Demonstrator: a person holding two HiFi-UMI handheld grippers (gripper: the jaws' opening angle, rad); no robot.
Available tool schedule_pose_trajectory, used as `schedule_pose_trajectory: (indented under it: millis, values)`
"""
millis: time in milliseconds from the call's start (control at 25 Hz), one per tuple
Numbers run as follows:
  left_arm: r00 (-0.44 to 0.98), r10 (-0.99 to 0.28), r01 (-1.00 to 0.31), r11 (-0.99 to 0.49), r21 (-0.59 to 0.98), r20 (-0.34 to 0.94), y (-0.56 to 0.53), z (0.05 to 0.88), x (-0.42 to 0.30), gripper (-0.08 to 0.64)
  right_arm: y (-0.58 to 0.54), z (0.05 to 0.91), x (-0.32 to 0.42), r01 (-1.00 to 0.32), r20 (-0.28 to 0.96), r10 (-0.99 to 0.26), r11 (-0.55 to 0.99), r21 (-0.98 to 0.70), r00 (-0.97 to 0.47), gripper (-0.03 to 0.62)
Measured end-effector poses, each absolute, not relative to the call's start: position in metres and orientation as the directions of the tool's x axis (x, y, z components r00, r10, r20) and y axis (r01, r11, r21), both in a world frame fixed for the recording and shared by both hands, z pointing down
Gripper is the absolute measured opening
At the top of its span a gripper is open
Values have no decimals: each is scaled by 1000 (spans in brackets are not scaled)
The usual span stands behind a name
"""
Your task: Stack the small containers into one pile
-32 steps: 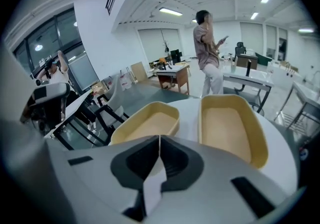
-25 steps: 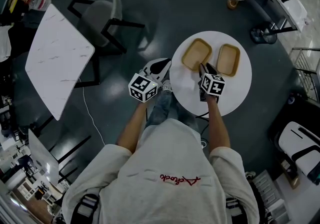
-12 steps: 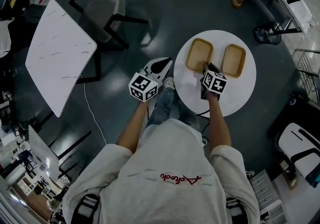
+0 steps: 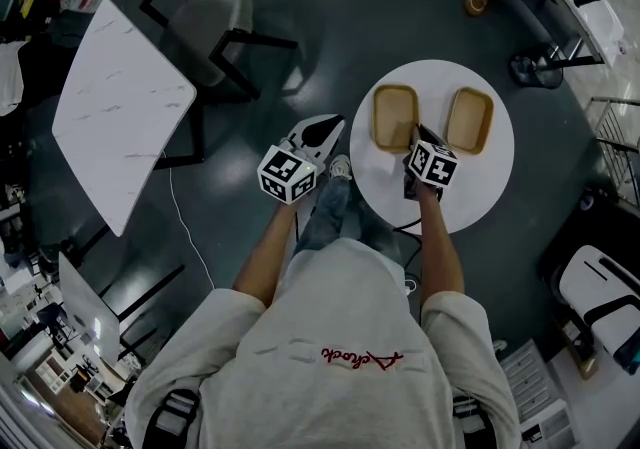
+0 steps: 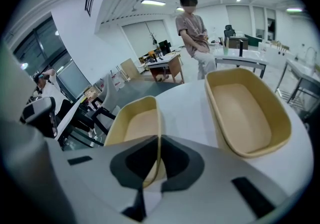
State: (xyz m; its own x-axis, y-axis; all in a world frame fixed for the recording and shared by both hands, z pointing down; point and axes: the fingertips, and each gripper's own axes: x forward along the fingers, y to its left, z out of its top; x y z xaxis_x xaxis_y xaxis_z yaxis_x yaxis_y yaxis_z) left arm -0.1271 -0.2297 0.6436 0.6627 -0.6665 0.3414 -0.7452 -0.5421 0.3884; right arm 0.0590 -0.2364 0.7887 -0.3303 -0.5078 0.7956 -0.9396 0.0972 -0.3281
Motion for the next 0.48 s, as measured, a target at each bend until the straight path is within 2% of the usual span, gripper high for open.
schedule_pose_trajectory:
  millis: [480]
  values:
    - [678, -665, -733, -575, 364, 314, -229, 620, -111, 12, -253, 744, 65, -931, 722, -602, 109, -349, -341, 32]
